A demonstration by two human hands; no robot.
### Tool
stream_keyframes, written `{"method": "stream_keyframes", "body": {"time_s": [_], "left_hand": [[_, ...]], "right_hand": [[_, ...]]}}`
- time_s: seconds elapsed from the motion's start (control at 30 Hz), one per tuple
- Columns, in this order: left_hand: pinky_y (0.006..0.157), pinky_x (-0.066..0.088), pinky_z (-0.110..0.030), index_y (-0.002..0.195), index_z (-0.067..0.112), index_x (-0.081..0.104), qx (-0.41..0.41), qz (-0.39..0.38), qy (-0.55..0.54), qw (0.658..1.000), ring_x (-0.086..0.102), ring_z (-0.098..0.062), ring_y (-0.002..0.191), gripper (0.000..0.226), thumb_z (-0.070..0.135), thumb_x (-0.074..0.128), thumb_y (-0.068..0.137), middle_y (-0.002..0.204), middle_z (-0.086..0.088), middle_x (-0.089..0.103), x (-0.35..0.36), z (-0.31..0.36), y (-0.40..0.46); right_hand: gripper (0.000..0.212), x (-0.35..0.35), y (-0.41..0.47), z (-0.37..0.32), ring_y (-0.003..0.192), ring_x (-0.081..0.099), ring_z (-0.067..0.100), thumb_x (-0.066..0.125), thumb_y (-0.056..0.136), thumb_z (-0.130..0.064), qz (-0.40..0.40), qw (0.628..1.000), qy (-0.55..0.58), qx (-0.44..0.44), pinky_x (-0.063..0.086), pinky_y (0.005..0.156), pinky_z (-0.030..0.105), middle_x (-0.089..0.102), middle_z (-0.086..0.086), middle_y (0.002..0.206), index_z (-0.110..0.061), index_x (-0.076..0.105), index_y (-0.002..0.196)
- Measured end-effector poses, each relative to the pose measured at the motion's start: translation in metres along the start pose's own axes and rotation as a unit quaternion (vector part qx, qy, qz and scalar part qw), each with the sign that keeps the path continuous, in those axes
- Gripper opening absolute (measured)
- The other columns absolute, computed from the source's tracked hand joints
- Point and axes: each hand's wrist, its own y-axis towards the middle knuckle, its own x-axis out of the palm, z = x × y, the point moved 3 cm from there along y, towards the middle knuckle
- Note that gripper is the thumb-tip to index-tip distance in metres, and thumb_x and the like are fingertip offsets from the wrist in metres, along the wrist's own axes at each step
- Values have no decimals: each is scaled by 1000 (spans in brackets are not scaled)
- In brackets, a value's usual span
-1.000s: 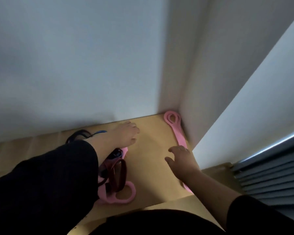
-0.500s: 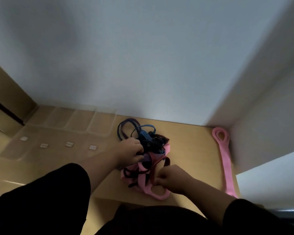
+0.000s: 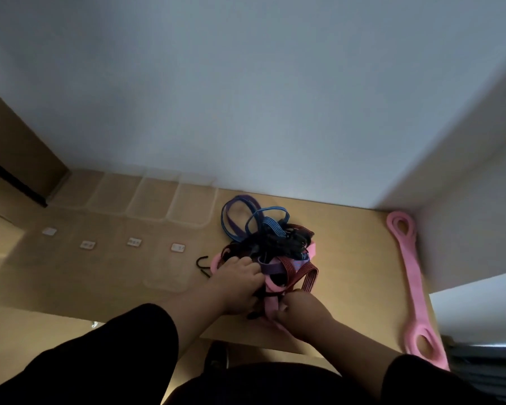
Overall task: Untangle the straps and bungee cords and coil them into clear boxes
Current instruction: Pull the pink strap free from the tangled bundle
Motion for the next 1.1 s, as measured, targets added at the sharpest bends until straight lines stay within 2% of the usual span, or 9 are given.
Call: {"method": "stream_keyframes", "body": {"time_s": [0.13,0.23,0.37,0.5,0.63,0.73,0.9,1.0,1.1], "left_hand": [[91,36,-36,122,21,59,5,-4,-11,1000,46,-23,109,40,45,54,91,121,-1,55,5,-6,1],[90,36,-35,121,22,58,9,12,-23,1000,46,-21,107,42,49,54,89,120,1,54,7,-9,3],[83,36,-27,113,27,56,17,70,-50,996,47,-14,97,32,49,54,90,109,8,53,2,-11,2],[79,41,-27,104,29,53,-31,114,-83,990,44,-12,85,33,55,41,86,97,11,49,-18,-15,6],[91,47,-34,120,24,57,2,197,-96,976,54,-15,99,49,56,37,90,112,5,59,-39,-9,9],[92,46,-33,122,24,61,44,187,-100,976,55,-15,103,45,47,37,92,114,5,62,-49,-4,15],[93,46,-37,113,20,69,45,180,-103,977,54,-17,103,48,47,36,90,113,2,64,-55,-1,23],[96,44,-34,119,21,68,31,194,-103,975,52,-18,110,43,45,44,93,119,2,63,-53,-6,25],[98,37,-31,127,27,60,3,164,-125,978,46,-15,117,51,55,39,90,126,6,57,-54,-10,29]], "right_hand": [[30,7,3,-2,76,56,23,54,93,-46,-18,997,-18,75,39,60,32,64,3,83,-20,64,82],[27,5,4,-9,81,60,23,57,91,-42,-11,996,11,91,40,63,32,61,1,84,-20,57,75],[26,-13,-6,-19,61,44,11,59,92,-34,51,981,181,52,35,57,30,54,-2,71,-20,56,71],[14,-39,-15,-26,64,44,15,57,79,-23,86,927,364,30,38,62,33,49,5,72,-15,50,70],[14,-62,-21,-29,63,48,12,61,85,-17,109,892,438,21,41,57,26,56,2,74,-15,56,72],[10,-81,-23,-33,56,48,6,61,77,-21,121,886,448,4,41,53,20,55,-6,64,-15,59,70],[13,-106,-26,-43,54,42,15,51,74,-18,128,857,499,-27,37,49,24,48,5,60,-7,55,70],[25,-122,-25,-46,63,42,25,45,73,-18,163,845,508,-46,37,54,29,48,17,67,7,50,74],[18,-142,-24,-52,65,44,29,44,72,-14,197,810,547,-80,38,61,35,50,22,69,2,50,71]]}}
